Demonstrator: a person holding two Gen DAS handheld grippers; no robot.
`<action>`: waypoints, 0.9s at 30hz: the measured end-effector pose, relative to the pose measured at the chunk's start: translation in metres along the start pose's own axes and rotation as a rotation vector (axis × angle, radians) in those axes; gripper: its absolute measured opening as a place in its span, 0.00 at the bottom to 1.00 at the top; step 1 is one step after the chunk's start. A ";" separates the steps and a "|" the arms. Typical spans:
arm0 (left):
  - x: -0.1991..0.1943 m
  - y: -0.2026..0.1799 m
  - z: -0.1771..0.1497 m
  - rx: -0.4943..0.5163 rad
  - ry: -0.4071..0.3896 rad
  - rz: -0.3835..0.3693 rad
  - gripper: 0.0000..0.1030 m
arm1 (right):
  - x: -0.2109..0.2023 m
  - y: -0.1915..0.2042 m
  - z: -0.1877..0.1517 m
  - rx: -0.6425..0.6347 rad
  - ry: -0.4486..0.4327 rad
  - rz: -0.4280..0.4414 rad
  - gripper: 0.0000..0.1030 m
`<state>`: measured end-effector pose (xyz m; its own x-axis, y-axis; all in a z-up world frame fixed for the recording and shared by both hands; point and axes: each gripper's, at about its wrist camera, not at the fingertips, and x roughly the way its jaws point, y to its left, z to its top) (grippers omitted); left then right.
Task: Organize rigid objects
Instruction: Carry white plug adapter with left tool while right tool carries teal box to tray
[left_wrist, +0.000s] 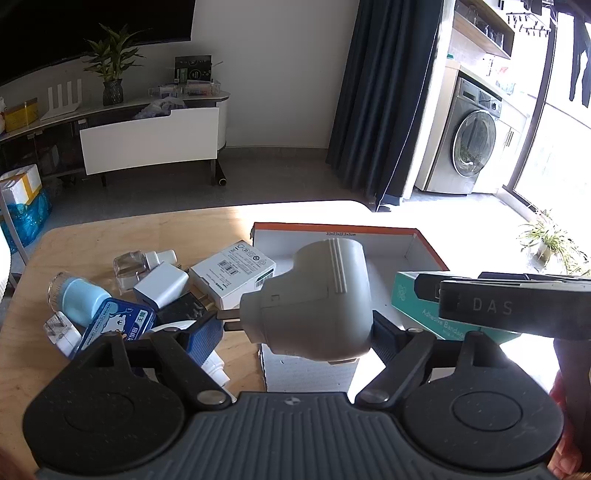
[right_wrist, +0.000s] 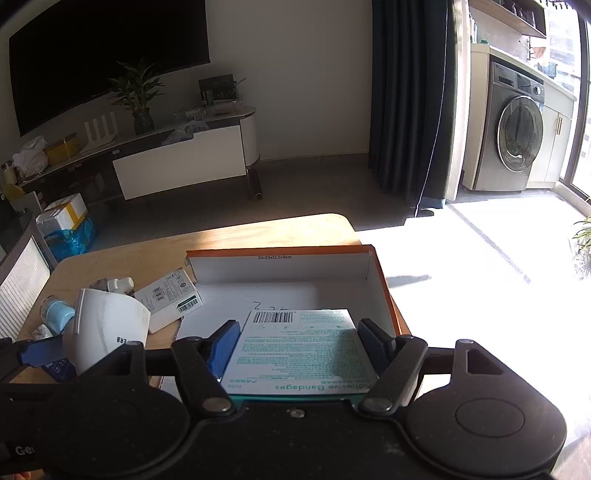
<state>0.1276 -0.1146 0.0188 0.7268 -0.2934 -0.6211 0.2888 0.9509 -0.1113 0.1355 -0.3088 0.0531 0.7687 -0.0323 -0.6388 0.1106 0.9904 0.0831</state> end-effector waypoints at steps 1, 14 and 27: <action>0.001 0.000 0.000 -0.002 0.002 -0.002 0.82 | 0.001 -0.001 0.000 0.002 0.001 0.000 0.82; 0.013 -0.004 0.003 -0.003 0.016 -0.007 0.82 | 0.016 -0.005 0.010 -0.005 0.000 -0.003 0.82; 0.031 -0.014 0.014 0.011 0.028 -0.016 0.82 | 0.034 -0.011 0.026 -0.019 -0.003 -0.025 0.82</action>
<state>0.1549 -0.1387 0.0115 0.7041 -0.3054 -0.6411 0.3073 0.9449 -0.1125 0.1764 -0.3241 0.0506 0.7679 -0.0572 -0.6380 0.1175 0.9917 0.0525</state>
